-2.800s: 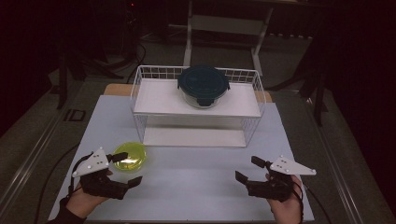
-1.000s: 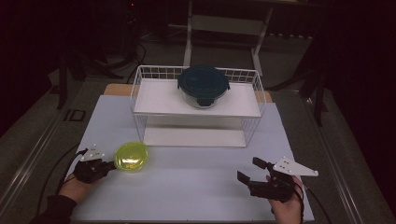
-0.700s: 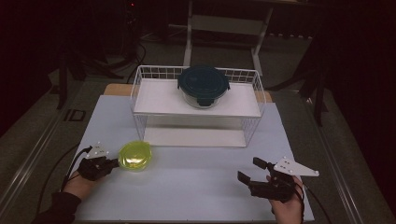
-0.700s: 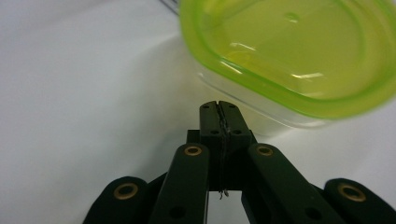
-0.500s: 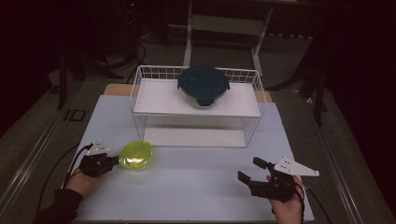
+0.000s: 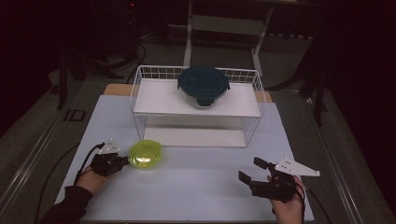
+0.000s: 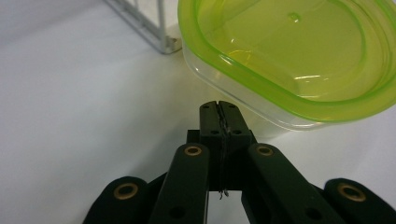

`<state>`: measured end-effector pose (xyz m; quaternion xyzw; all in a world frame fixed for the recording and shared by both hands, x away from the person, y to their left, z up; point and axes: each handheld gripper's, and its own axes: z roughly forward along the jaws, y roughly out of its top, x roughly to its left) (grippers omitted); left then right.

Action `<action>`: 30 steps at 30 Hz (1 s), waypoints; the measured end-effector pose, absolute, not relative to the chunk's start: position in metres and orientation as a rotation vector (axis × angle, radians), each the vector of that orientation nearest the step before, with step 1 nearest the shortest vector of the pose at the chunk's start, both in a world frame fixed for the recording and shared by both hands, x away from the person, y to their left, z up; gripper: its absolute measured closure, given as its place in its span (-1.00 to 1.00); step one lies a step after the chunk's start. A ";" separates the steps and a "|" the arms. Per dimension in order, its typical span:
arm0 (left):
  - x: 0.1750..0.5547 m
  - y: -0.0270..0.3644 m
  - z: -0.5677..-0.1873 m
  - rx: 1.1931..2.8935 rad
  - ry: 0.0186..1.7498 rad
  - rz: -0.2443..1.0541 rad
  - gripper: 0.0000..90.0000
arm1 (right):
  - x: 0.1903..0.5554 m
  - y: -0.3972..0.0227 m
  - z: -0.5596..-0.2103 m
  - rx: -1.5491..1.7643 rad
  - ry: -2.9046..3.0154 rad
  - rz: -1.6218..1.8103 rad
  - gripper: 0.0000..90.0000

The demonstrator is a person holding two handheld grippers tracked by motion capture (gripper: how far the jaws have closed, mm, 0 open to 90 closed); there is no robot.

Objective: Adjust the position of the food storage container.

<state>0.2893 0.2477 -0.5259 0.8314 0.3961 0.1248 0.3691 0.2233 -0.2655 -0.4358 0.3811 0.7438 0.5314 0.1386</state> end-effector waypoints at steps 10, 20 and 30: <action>0.291 0.243 -0.526 2.136 1.016 0.319 0.97 | 0.222 -0.265 -0.436 1.091 2.152 1.523 -0.62; 0.298 0.234 -0.525 2.123 1.003 0.308 0.97 | 0.222 -0.263 -0.436 1.087 2.153 1.525 -0.62; 0.307 0.207 -0.524 2.147 0.962 0.287 0.97 | 0.222 -0.263 -0.437 1.087 2.157 1.521 -0.62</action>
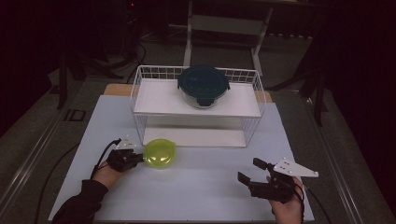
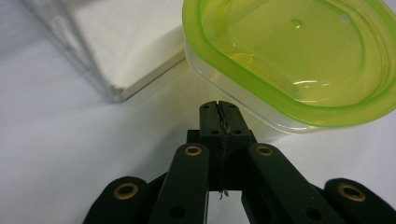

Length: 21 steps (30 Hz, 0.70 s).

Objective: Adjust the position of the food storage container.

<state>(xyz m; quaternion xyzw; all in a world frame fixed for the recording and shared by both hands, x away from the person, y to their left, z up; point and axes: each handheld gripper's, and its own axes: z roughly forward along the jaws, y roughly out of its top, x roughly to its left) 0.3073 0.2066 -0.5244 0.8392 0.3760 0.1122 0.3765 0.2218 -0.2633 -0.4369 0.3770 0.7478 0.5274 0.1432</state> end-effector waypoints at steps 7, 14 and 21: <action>0.312 0.192 -0.524 2.156 0.946 0.273 0.97 | 0.222 -0.264 -0.437 1.091 2.156 1.519 -0.62; 0.317 0.170 -0.526 2.174 0.907 0.249 0.97 | 0.221 -0.263 -0.437 1.087 2.159 1.520 -0.62; 0.319 0.159 -0.528 2.193 0.896 0.239 0.97 | 0.221 -0.263 -0.437 1.091 2.159 1.519 -0.62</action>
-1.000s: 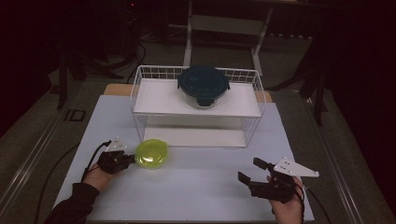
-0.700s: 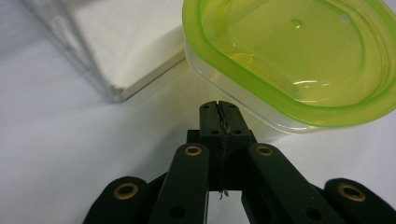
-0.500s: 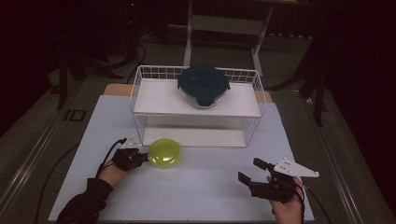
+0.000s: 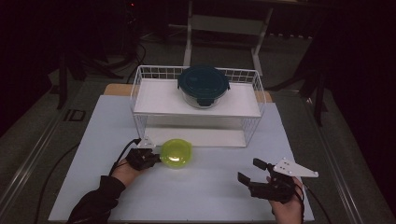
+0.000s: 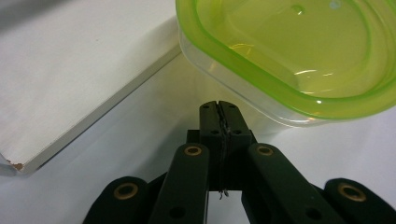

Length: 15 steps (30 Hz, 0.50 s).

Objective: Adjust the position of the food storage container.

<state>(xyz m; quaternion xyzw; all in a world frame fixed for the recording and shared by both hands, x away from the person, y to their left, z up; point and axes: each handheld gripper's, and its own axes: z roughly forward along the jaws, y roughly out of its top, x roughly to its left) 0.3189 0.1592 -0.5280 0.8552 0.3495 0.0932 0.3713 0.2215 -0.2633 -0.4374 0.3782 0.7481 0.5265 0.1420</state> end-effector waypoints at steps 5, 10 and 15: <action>0.318 0.167 -0.525 2.158 0.914 0.248 0.97 | 0.221 -0.265 -0.437 1.090 2.156 1.520 -0.62; 0.320 0.164 -0.524 2.150 0.906 0.241 0.97 | 0.221 -0.264 -0.437 1.094 2.157 1.516 -0.62; 0.322 0.152 -0.524 2.154 0.891 0.219 0.97 | 0.221 -0.264 -0.437 1.093 2.153 1.515 -0.62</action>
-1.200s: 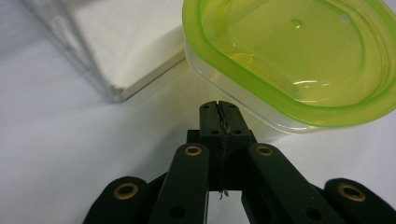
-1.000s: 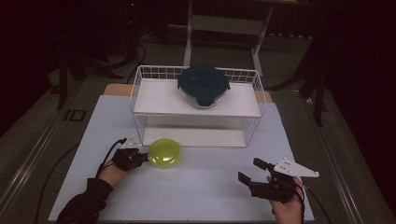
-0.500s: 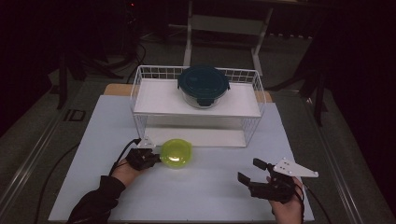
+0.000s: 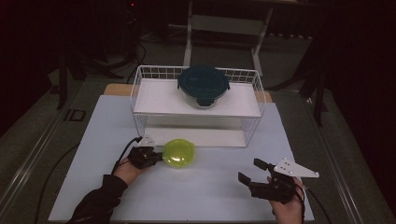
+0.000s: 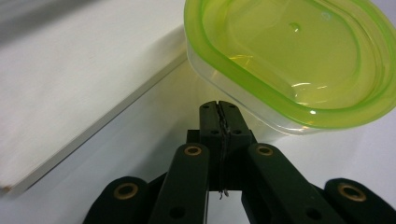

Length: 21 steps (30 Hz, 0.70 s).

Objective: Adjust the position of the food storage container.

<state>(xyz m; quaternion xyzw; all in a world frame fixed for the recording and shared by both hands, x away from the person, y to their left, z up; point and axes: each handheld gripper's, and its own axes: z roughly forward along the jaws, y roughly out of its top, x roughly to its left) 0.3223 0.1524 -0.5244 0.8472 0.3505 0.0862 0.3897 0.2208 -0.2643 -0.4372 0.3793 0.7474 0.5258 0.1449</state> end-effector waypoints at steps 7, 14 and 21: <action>0.325 0.136 -0.525 2.174 0.866 0.212 0.97 | 0.221 -0.265 -0.437 1.077 2.153 1.514 -0.57; 0.328 0.123 -0.526 2.174 0.859 0.193 0.97 | 0.220 -0.266 -0.436 1.071 2.147 1.520 -0.57; 0.329 0.110 -0.528 2.187 0.842 0.167 0.97 | 0.221 -0.265 -0.437 1.075 2.154 1.513 -0.57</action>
